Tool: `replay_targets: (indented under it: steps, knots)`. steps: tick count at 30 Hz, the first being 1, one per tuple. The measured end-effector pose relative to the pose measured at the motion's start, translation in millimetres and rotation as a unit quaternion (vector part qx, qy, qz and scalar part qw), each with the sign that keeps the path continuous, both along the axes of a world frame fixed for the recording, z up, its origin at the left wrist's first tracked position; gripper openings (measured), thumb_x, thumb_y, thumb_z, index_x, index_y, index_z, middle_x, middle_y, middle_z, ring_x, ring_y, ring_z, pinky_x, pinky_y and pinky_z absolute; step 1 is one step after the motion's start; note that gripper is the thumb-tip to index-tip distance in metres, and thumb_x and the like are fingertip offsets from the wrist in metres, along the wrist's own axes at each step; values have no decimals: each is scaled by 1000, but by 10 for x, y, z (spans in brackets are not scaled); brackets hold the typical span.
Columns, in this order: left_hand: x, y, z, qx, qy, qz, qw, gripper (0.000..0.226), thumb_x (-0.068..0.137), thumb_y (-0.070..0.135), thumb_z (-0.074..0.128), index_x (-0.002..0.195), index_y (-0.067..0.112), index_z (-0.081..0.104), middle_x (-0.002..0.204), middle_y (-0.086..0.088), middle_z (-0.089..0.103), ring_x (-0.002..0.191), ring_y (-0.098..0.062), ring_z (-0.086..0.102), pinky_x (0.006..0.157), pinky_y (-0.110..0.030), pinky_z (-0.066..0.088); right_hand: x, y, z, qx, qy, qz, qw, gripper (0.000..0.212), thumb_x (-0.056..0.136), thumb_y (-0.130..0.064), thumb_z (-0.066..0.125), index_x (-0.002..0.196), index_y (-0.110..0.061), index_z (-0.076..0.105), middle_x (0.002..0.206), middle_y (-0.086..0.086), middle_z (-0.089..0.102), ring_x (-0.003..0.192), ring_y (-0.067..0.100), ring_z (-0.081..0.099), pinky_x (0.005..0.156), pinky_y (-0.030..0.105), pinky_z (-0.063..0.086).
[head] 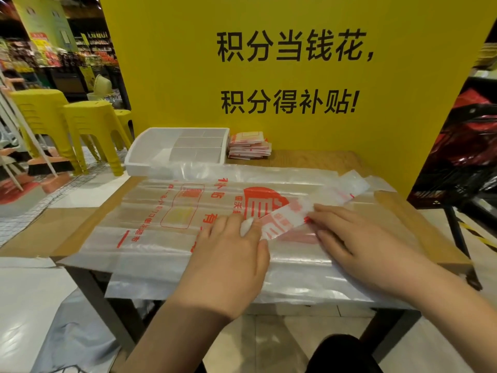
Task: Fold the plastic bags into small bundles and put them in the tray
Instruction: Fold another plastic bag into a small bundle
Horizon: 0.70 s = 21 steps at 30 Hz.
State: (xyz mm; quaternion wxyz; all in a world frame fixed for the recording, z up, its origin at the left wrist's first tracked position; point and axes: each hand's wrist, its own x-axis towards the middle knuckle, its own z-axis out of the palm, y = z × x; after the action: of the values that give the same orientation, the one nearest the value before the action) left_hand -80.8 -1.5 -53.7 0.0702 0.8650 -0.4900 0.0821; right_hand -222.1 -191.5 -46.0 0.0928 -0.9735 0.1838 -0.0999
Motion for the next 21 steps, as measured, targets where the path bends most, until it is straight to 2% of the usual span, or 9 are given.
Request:
replay_targets:
  steps: [2, 5, 8, 10, 12, 17, 19, 21]
  knots:
    - [-4, 19, 10, -3, 0, 12, 1000, 74, 88, 47, -1, 147, 31, 41, 143, 2, 40, 130, -20, 32, 107, -36, 28, -16, -22, -51, 22, -18, -22, 999, 47, 102, -49, 33, 148, -39, 39, 158, -19, 31, 142, 2, 31, 112, 20, 26]
    - [-5, 63, 32, -11, -8, 36, 999, 67, 91, 44, 5, 144, 29, 45, 133, 1, 41, 122, -20, 33, 104, -34, 29, -48, -112, -59, 24, 2, -54, 998, 55, 101, -55, 32, 152, -36, 34, 161, -19, 25, 146, 2, 26, 114, 21, 23]
    - [-38, 70, 41, -26, -8, 43, 999, 70, 89, 45, 1, 139, 29, 47, 124, 2, 37, 115, -18, 30, 101, -32, 30, -65, -172, -33, 17, 28, -54, 998, 54, 102, -54, 29, 154, -38, 31, 162, -20, 19, 148, 0, 20, 112, 17, 16]
    - [-76, 52, 42, -31, -5, 24, 999, 79, 84, 48, -4, 142, 29, 46, 127, 0, 37, 117, -19, 29, 103, -33, 30, -44, -204, -4, 25, 49, -59, 997, 54, 103, -51, 28, 156, -40, 25, 164, -18, 13, 150, 2, 15, 113, 17, 14]
    - [-97, 27, 15, -21, 8, -7, 1000, 80, 82, 51, -3, 147, 32, 39, 130, 1, 35, 120, -20, 28, 105, -35, 28, -9, -235, 9, 37, 59, -65, 995, 53, 104, -48, 28, 156, -42, 21, 166, -15, 9, 151, 7, 13, 116, 23, 15]
    - [-70, 12, 4, -34, 27, -56, 997, 56, 99, 50, 18, 153, 37, 23, 140, 10, 37, 127, -14, 26, 107, -31, 29, 53, -319, -10, 23, 74, -61, 995, 53, 104, -47, 24, 156, -42, 18, 163, -14, 15, 149, 13, 16, 120, 31, 19]
    - [-70, 32, 56, -67, 56, -57, 995, 46, 101, 53, 32, 144, 37, 29, 132, 14, 44, 121, -8, 33, 98, -27, 33, 68, -348, -4, 5, 73, -62, 995, 54, 104, -47, 24, 157, -40, 19, 161, -14, 20, 147, 13, 19, 118, 31, 20]
    - [-68, 56, 82, -63, 60, -72, 994, 48, 96, 66, 30, 135, 39, 35, 132, 18, 42, 121, -6, 34, 95, -24, 32, 98, -394, -23, -12, 70, -62, 996, 54, 104, -48, 24, 157, -39, 20, 160, -14, 23, 146, 14, 22, 118, 34, 22]
